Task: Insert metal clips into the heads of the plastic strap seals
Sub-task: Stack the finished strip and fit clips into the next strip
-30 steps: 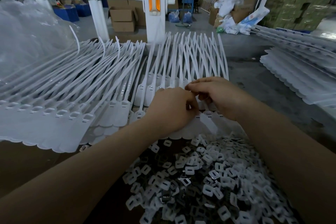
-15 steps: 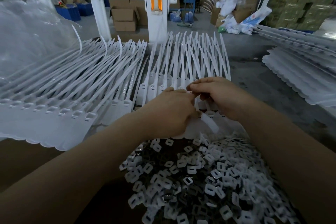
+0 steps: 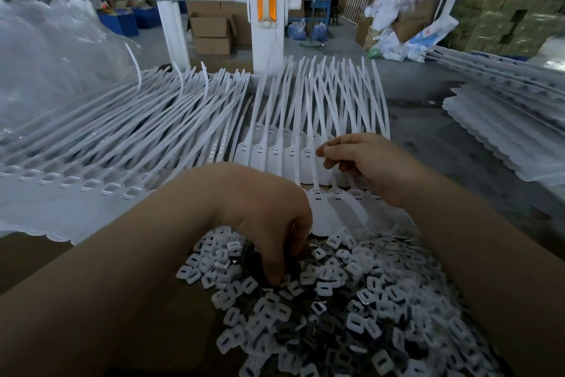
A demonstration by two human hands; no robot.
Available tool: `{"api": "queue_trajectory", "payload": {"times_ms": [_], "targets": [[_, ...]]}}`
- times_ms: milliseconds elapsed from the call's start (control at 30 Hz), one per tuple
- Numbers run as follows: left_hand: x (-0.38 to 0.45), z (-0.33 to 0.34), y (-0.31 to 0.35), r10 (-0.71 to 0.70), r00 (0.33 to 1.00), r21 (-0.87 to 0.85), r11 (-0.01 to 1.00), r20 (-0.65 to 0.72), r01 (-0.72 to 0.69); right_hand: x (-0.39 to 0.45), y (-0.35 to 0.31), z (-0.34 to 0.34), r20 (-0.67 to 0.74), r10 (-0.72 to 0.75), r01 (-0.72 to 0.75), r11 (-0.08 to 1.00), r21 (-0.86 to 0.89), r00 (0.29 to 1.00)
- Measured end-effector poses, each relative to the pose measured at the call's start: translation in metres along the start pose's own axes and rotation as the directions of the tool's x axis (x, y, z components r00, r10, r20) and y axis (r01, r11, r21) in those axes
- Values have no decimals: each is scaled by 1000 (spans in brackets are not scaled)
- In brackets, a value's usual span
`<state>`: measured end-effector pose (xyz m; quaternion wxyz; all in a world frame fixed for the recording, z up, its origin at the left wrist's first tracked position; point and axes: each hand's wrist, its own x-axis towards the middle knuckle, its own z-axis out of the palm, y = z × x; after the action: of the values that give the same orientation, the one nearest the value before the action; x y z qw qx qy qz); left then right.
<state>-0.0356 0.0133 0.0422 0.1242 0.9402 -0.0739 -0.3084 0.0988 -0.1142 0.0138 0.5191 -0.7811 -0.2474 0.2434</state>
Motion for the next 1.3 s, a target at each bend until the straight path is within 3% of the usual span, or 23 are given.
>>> {"api": "queue_trajectory", "payload": {"times_ms": [333,500,567,633,700,800,867,1000,1300], "targets": [[-10,5,17,-88,994,-5,996,-69,88,-2,-1,4,3,-2,2,999,-39,1000],[-13,-2,7,-39,994,-97,995,-101,29,-4,-2,4,3,4,-3,1000,-28,1000],[-12,-4,-1,-8,984,-260,965,-177,-39,-4,-2,4,6,2,-2,999,-32,1000],[-10,-7,-9,-77,948,-512,854,-307,-96,-5,-3,3,16,-9,9,999,-38,1000],[-6,-6,-19,-238,890,-736,661,-389,-145,-5,-3,3,30,-28,29,999,-41,999],[3,-2,-26,-416,832,-914,326,-367,-241,-5,-2,1,55,-70,74,995,-72,996],[6,-1,-27,-464,822,-944,186,-330,-274,-5,-1,1,82,-96,102,992,-70,992],[14,3,-23,-473,828,-950,73,-301,-304,-6,-2,2,127,-149,155,987,-34,981],[17,8,-20,-473,839,-953,5,-270,-304,-8,-3,4,219,-178,192,980,-44,959]]}}
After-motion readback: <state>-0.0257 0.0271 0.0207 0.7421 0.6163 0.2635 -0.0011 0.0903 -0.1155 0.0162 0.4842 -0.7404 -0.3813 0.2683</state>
